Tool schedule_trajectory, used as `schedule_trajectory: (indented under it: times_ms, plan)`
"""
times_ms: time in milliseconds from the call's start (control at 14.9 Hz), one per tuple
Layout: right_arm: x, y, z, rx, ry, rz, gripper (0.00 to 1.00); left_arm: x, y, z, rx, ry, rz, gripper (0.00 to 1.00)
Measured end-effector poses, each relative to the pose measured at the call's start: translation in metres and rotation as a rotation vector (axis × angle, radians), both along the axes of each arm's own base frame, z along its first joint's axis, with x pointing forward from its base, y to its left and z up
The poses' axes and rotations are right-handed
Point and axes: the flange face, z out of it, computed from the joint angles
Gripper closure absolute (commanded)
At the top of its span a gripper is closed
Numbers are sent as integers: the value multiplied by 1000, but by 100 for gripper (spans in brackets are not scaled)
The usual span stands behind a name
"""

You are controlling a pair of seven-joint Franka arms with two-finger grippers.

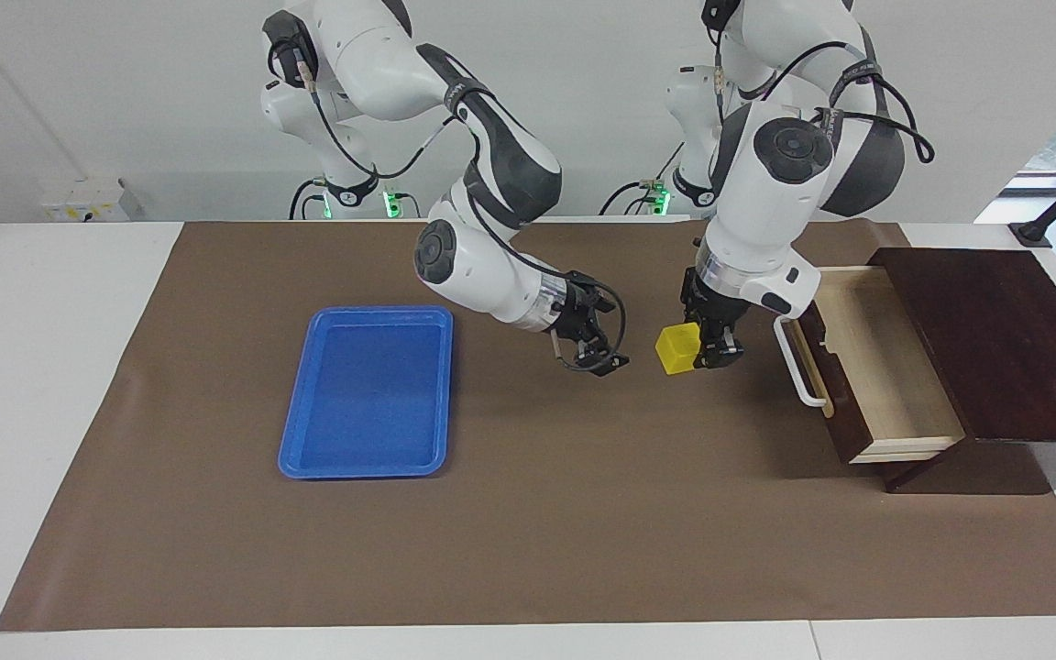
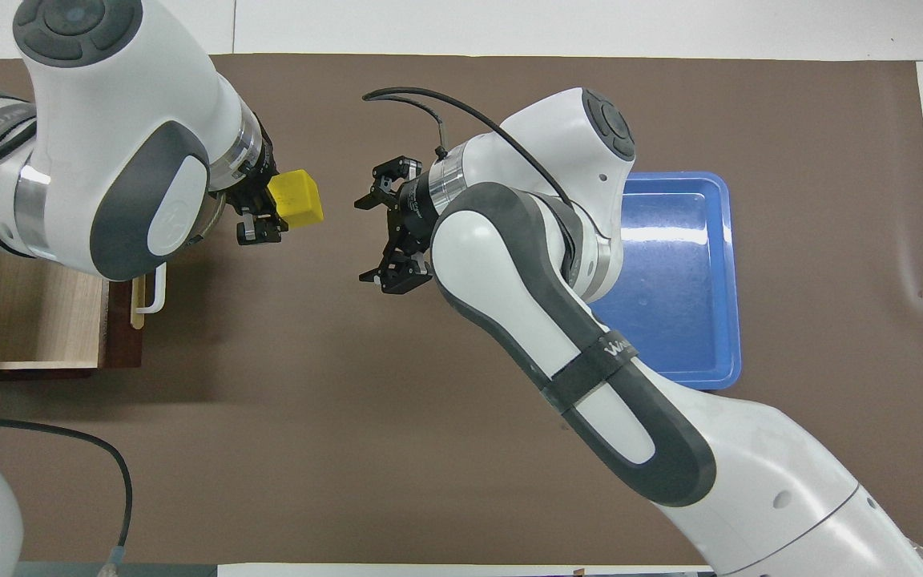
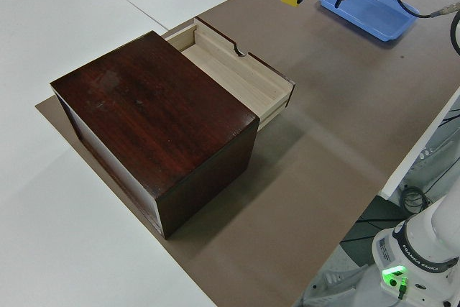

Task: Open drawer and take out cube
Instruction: 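Grasp the yellow cube with the right gripper beside the left gripper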

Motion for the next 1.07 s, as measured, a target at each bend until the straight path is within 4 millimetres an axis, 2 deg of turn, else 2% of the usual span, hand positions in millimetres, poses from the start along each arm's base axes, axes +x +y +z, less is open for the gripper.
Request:
schedule_trajectory:
  times_ms: [201, 401, 535, 1070]
  plan:
    - [9, 6, 15, -41, -43, 37, 0, 0, 0, -2, -1, -3, 0, 100]
    - [-1, 29, 15, -87, -89, 90, 0, 0, 0, -7, -1, -3, 0, 100]
    - [-2, 36, 15, -86, -101, 95, 0, -1, 0, -8, -1, -3, 0, 100]
    - [18, 26, 28, -67, -150, 55, 0, -2, -1, -10, 1, 2, -2, 100]
